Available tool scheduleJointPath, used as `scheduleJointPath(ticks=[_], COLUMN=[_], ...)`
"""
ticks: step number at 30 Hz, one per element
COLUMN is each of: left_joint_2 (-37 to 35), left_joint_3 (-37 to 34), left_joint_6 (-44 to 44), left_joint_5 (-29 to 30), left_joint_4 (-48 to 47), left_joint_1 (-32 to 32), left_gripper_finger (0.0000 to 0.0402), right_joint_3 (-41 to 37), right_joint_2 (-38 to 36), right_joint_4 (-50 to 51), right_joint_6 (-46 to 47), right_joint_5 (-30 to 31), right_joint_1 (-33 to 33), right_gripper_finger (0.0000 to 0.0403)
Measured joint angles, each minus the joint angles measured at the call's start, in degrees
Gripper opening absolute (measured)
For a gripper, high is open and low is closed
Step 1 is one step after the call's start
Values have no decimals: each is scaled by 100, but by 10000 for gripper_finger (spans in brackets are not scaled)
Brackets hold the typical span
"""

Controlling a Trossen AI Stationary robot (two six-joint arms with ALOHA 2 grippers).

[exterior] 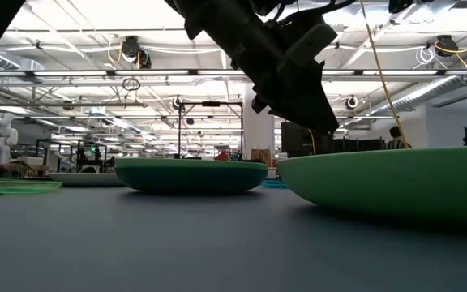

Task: Stack plastic plates
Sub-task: Stack the green plate on top of the green plate

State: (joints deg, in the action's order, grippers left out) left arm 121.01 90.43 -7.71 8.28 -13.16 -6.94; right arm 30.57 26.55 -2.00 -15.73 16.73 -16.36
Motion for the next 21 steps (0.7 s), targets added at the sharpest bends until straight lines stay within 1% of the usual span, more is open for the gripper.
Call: scheduleJointPath(ticks=[4,7,10,21], left_joint_2=[0,90,244,436], left_joint_3=[0,0,-2,-7], left_joint_6=[-44,-95,-102,-111], left_joint_5=[160,207,218,205], left_joint_4=[7,191,375,466], left_joint_1=[0,0,0,71], left_gripper_finger=[178,196,202,202], right_joint_3=[0,0,2,2], right_joint_2=[0,-2,-4,0], right_joint_4=[11,11,22,63], right_joint_6=[0,0,0,0], right_joint_5=[2,2,11,13], right_joint_1=[0,0,0,4], right_gripper_finger=[31,31,31,31])
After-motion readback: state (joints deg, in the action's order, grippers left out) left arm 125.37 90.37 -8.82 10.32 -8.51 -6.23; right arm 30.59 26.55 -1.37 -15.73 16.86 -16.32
